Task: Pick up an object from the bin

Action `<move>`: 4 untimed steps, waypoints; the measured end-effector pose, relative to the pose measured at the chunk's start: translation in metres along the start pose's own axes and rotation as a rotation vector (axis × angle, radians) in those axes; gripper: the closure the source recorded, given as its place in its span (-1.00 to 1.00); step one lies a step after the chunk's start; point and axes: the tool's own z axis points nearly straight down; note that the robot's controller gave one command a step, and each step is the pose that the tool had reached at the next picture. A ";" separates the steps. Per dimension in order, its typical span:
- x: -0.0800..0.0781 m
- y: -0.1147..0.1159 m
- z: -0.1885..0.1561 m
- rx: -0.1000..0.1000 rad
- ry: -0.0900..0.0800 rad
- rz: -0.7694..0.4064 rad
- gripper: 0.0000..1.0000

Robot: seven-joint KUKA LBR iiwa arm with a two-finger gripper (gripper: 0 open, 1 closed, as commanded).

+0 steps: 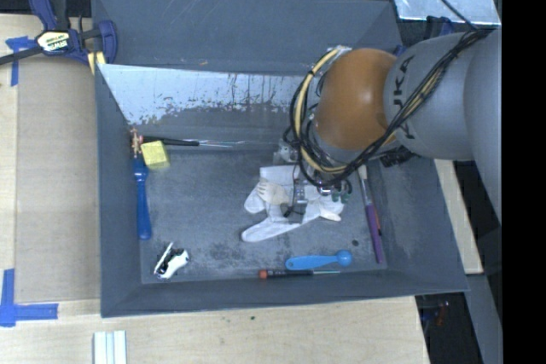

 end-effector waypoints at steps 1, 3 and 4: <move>0.014 0.006 0.001 0.000 -0.010 -0.400 -1.00; 0.026 0.005 -0.001 0.001 -0.012 -0.253 1.00; 0.026 0.005 -0.021 0.001 -0.011 -0.252 1.00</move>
Offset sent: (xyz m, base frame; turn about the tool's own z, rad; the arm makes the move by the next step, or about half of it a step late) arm -0.0297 0.0062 -0.0033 -0.2539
